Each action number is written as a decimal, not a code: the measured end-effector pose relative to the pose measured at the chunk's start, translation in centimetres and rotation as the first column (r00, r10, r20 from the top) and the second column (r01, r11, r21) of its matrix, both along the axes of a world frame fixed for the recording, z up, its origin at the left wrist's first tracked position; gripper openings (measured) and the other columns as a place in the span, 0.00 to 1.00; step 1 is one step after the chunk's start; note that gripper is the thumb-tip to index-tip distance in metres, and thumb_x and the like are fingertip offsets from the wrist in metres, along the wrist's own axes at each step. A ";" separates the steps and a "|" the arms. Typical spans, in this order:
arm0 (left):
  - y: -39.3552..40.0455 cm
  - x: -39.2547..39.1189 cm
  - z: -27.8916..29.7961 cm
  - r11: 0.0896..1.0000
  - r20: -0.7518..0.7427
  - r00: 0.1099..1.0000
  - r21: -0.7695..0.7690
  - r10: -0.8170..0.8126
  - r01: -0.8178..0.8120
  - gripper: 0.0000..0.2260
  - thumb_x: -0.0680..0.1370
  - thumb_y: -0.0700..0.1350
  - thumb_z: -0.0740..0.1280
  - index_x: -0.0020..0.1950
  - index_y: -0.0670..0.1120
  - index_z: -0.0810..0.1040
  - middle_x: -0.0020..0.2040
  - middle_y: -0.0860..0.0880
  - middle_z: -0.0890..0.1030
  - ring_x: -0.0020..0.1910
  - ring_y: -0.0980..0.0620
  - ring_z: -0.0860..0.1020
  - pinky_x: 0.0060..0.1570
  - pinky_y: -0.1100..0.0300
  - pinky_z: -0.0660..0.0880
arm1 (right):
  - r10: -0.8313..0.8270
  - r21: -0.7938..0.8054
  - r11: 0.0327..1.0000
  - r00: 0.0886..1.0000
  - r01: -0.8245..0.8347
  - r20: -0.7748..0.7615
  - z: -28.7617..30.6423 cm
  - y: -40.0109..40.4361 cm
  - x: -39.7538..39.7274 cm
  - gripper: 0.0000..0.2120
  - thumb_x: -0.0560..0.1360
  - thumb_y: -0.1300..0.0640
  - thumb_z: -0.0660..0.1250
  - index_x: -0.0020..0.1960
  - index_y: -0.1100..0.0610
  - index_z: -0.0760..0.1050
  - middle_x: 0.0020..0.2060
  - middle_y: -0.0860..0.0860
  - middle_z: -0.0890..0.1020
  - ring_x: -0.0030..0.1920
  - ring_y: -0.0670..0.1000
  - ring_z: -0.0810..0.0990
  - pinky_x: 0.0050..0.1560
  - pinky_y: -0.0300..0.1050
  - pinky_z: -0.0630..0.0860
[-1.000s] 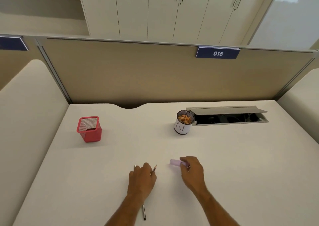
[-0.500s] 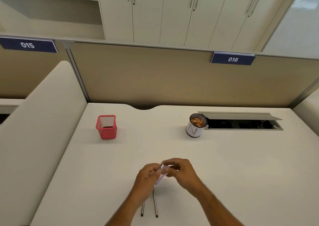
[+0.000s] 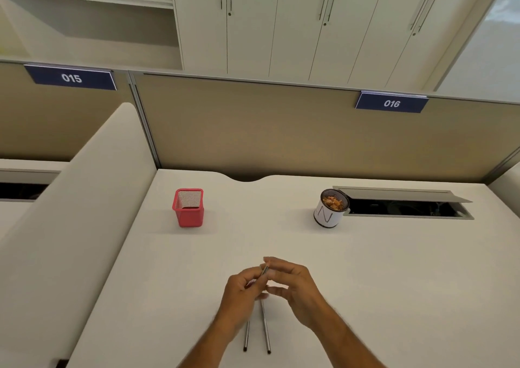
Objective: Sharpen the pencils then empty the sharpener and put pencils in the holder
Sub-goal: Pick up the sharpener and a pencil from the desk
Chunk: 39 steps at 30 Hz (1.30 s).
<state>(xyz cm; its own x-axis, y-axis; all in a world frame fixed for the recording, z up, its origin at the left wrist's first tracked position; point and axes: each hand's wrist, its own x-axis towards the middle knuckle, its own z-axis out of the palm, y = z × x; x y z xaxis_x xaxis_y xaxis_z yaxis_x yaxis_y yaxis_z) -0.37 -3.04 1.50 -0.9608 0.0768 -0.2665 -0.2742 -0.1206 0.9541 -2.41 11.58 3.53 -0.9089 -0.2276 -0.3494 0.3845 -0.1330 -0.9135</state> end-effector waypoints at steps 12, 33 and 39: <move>-1.5 0.0 -0.2 0.994 -0.064 0.992 0.030 0.107 -0.105 0.12 0.74 0.32 0.69 0.51 0.46 0.86 0.56 0.52 0.84 0.59 0.52 0.80 0.61 0.51 0.76 | -0.270 0.009 0.963 0.963 0.270 0.002 1.3 -0.3 -0.6 0.09 0.74 0.57 0.72 0.52 0.59 0.83 0.55 0.48 0.85 0.57 0.50 0.82 0.62 0.57 0.75; -2.1 -0.2 1.6 0.907 -0.199 0.980 -0.413 -0.008 -0.077 0.13 0.73 0.44 0.74 0.56 0.54 0.81 0.47 0.59 0.85 0.46 0.58 0.82 0.45 0.63 0.80 | 0.062 0.384 0.922 0.965 0.042 -0.254 2.8 -0.9 -0.2 0.05 0.74 0.50 0.73 0.46 0.50 0.85 0.43 0.48 0.87 0.48 0.47 0.85 0.56 0.47 0.80; -1.9 -0.5 2.2 0.801 -0.294 0.950 -0.591 -0.106 -0.093 0.14 0.74 0.46 0.72 0.59 0.55 0.81 0.48 0.57 0.84 0.46 0.59 0.81 0.50 0.60 0.80 | -0.004 0.405 0.908 0.970 0.106 -0.245 2.9 -1.1 -0.2 0.07 0.76 0.50 0.70 0.44 0.51 0.86 0.38 0.47 0.87 0.38 0.42 0.83 0.43 0.38 0.76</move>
